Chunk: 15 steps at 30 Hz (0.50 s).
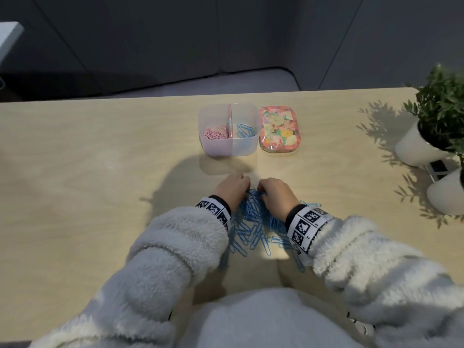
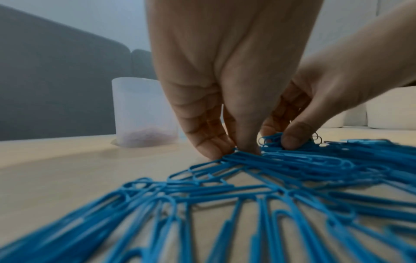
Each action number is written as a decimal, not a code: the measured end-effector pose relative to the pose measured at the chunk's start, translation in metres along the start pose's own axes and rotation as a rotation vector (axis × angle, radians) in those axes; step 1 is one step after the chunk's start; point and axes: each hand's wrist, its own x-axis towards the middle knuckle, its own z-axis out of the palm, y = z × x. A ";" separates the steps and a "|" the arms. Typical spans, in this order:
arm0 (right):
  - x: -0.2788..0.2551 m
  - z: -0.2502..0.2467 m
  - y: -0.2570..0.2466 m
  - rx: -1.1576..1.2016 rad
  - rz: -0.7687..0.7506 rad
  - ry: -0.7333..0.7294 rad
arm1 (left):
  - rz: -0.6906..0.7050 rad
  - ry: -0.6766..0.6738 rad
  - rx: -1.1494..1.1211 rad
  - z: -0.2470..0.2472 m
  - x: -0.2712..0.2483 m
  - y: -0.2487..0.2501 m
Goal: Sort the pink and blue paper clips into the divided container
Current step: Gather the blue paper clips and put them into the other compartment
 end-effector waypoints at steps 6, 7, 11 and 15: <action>0.015 -0.044 0.000 0.248 0.038 0.035 | 0.002 -0.041 0.148 -0.004 -0.003 -0.005; 0.022 -0.055 -0.002 0.305 0.037 0.046 | 0.005 -0.053 0.177 -0.005 -0.004 -0.004; 0.060 -0.093 -0.018 0.424 0.031 0.118 | 0.043 -0.058 0.293 -0.008 -0.006 0.003; 0.095 -0.116 -0.041 0.433 0.080 0.254 | 0.015 -0.065 0.236 -0.013 -0.007 0.004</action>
